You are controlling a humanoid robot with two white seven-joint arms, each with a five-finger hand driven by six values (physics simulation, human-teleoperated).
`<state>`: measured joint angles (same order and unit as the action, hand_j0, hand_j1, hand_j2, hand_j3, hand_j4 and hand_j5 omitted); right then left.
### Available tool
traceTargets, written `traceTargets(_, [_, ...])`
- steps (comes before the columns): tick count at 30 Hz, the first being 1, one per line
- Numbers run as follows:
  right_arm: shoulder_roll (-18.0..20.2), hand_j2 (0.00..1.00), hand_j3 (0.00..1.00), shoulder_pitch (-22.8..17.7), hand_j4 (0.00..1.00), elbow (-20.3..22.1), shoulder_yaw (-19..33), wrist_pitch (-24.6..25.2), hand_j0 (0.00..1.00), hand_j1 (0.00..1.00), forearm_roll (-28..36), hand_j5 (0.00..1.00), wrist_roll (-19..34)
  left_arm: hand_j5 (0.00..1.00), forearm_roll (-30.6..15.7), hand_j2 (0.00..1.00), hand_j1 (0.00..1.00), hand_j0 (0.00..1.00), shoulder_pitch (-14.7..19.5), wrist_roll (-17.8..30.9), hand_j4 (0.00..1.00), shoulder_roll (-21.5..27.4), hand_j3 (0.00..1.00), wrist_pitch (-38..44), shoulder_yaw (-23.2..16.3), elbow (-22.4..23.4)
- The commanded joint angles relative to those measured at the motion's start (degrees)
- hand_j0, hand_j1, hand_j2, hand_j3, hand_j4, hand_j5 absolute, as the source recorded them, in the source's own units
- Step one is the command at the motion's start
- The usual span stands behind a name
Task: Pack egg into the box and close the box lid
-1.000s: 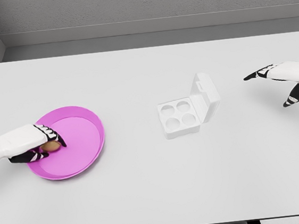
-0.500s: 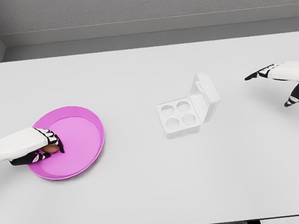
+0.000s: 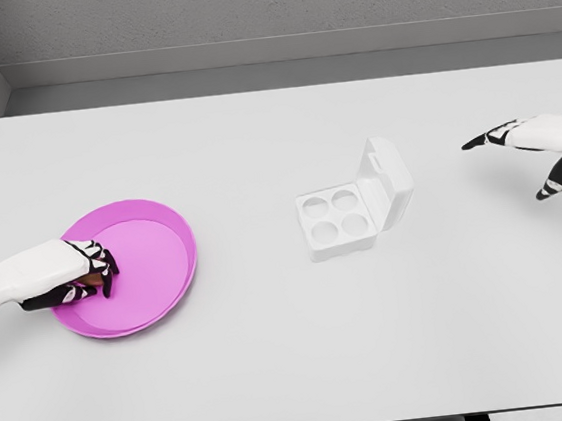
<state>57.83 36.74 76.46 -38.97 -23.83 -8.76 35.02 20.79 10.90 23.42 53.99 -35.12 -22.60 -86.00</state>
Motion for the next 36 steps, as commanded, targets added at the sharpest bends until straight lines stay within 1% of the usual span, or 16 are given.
traceTargets(1, [0.1, 1.00, 1.00, 0.0, 1.00, 0.0, 0.0, 0.1, 1.00, 1.00, 0.2, 1.00, 0.0, 0.31, -0.6, 0.31, 0.31, 0.31, 0.0, -0.1, 0.31, 0.1, 0.31, 0.1, 0.2, -0.4])
traceTargets(5, [0.2, 1.00, 1.00, 0.1, 1.00, 0.0, 0.0, 0.1, 1.00, 1.00, 0.2, 1.00, 0.0, 0.31, -0.8, 0.31, 0.31, 0.31, 0.3, -0.1, 0.31, 0.1, 0.31, 0.1, 0.7, -2.1])
traceTargets(7, [0.3, 1.00, 1.00, 0.1, 1.00, 0.0, -0.1, 0.1, 1.00, 1.00, 0.2, 1.00, 0.0, 0.31, -1.3, 0.31, 0.31, 0.31, 0.5, -0.1, 0.31, 0.1, 0.31, 0.1, 0.7, -3.9])
traceTargets(11, [0.5, 1.00, 1.00, 0.1, 1.00, 0.0, -0.1, 0.1, 1.00, 1.00, 0.2, 1.00, 0.0, 0.31, -1.3, 0.31, 0.31, 0.31, 0.8, -0.1, 0.31, -0.2, 0.31, 0.1, 0.8, -6.0])
traceTargets(15, [0.5, 1.00, 1.00, 0.2, 1.00, 0.0, -0.1, 0.1, 1.00, 1.00, 0.2, 1.00, 0.0, 0.31, -1.3, 0.31, 0.31, 0.31, 0.8, -0.1, 0.31, -2.1, 0.31, 0.1, 0.8, -7.1])
traceTargets(19, [0.5, 1.00, 1.00, 0.2, 1.00, 0.0, -0.1, 0.1, 1.00, 1.00, 0.2, 1.00, 0.0, 0.31, -1.2, 0.31, 0.31, 0.31, 0.9, 0.0, 0.31, -3.5, 0.31, 0.1, 0.8, -9.2])
traceTargets(23, [0.6, 1.00, 1.00, 0.2, 1.00, -0.1, -0.1, 0.1, 1.00, 1.00, 0.2, 1.00, 0.0, 0.31, -1.3, 0.31, 0.31, 0.31, 2.5, -0.1, 0.31, -4.7, 0.31, 0.1, 0.6, -9.9])
traceTargets(30, [0.9, 1.00, 1.00, 0.2, 1.00, 0.0, -0.1, 0.1, 1.00, 1.00, 0.2, 1.00, 0.0, 0.31, -1.2, 0.31, 0.31, 0.31, 3.9, -0.1, 0.31, -7.0, 0.31, 0.1, 0.2, -11.7])
traceTargets(36, [1.0, 1.00, 1.00, 0.2, 1.00, 0.1, -0.1, 0.1, 1.00, 1.00, 0.2, 1.00, 0.0, 0.31, -0.7, 0.31, 0.31, 0.31, 5.6, 0.0, 0.31, -9.4, 0.31, 0.1, -0.6, -11.7])
